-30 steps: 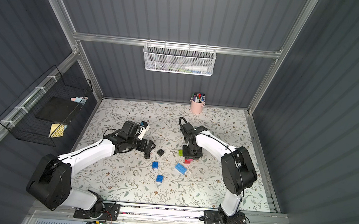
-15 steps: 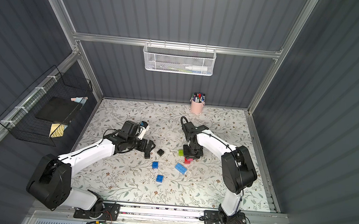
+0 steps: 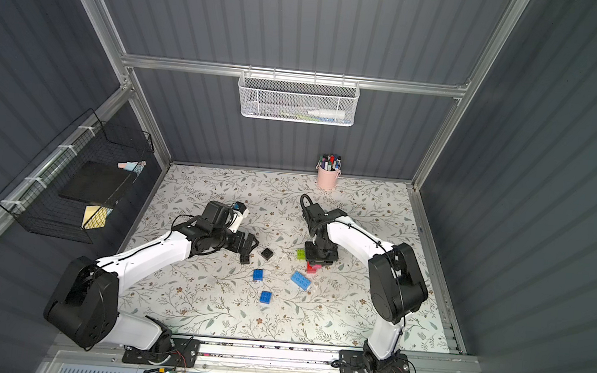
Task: Assemble the number 4 with lego
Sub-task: Assemble the lego brick with the lego brick.
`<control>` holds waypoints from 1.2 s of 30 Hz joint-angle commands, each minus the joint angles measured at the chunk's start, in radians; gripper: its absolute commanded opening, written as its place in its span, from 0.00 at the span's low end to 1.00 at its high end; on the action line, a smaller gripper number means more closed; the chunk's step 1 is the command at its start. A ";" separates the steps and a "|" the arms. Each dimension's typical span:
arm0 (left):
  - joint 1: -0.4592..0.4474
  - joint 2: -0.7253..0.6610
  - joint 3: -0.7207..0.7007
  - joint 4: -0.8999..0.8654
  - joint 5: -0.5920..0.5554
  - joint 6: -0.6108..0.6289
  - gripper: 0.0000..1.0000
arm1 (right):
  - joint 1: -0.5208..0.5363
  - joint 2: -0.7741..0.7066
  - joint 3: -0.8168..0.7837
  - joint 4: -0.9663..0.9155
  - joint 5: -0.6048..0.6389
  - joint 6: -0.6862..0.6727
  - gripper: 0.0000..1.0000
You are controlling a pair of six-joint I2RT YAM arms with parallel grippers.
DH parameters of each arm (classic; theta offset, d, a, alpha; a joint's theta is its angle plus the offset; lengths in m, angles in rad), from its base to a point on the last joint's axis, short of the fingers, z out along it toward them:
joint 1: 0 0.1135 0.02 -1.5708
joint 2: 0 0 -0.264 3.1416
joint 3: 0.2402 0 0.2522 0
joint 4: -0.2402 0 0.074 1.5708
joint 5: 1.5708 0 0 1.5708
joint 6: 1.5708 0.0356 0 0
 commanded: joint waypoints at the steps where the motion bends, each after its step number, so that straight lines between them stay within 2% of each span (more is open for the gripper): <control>1: -0.006 0.011 0.020 -0.001 0.018 0.018 0.99 | 0.008 0.094 -0.068 -0.095 0.070 -0.005 0.32; 11: -0.008 0.016 0.025 0.001 0.019 0.019 1.00 | -0.004 0.147 -0.042 -0.078 0.026 -0.028 0.33; 19: -0.009 0.020 0.028 -0.001 0.016 0.020 0.99 | -0.004 0.090 -0.105 -0.052 -0.026 0.084 0.33; 26: -0.011 0.028 0.032 0.004 0.020 0.019 0.99 | -0.003 0.074 -0.072 -0.065 -0.026 0.150 0.33; 36: -0.011 0.015 0.026 0.004 0.014 0.022 1.00 | -0.002 0.045 -0.055 -0.069 0.001 0.164 0.43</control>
